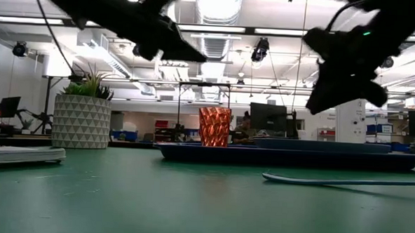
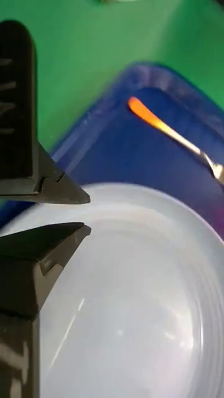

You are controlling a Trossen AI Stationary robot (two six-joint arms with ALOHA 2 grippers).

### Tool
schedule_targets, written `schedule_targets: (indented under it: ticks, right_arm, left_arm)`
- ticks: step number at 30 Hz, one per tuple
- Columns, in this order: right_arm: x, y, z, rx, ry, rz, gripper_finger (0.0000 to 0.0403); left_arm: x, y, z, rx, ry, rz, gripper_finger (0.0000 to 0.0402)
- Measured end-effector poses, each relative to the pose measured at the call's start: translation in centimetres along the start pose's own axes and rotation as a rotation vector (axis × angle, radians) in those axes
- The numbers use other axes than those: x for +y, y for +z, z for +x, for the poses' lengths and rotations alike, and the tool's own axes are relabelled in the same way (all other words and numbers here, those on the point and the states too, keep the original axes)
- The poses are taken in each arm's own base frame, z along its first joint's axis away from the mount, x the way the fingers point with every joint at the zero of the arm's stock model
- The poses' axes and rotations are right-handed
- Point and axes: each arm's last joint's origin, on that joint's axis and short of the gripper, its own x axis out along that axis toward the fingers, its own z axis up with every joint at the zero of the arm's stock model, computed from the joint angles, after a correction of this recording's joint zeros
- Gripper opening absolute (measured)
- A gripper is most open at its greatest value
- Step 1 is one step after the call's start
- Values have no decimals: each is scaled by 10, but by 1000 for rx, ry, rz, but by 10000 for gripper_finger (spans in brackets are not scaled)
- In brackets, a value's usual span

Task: Pick and place plate/cup/fork/spoon on tray
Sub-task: Adjust the blue plate on the blue tray

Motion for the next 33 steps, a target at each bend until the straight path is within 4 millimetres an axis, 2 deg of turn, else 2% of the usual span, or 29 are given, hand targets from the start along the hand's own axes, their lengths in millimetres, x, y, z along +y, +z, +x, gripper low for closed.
schedule_targets:
  ticks: [5,11,17,24,29,33]
  right_arm:
    - [-20,35,19,69,-52,47,47]
    - [-52,63,41,87,-174,87,47]
    - [-69,64,63,137,-285,75,47]
    - [-72,57,85,181,-374,38,47]
    - [-73,62,95,136,-456,13,47]
    - [-75,68,103,118,-502,-14,47]
  left_arm:
    - [16,-4,-26,-206,130,33,0]
    - [24,-13,-49,-248,173,21,0]
    - [27,-16,-55,-237,221,20,0]
    - [24,-23,-56,-219,208,2,0]
    - [21,-31,-55,-194,199,14,0]
    - [21,-29,-56,-200,202,15,0]
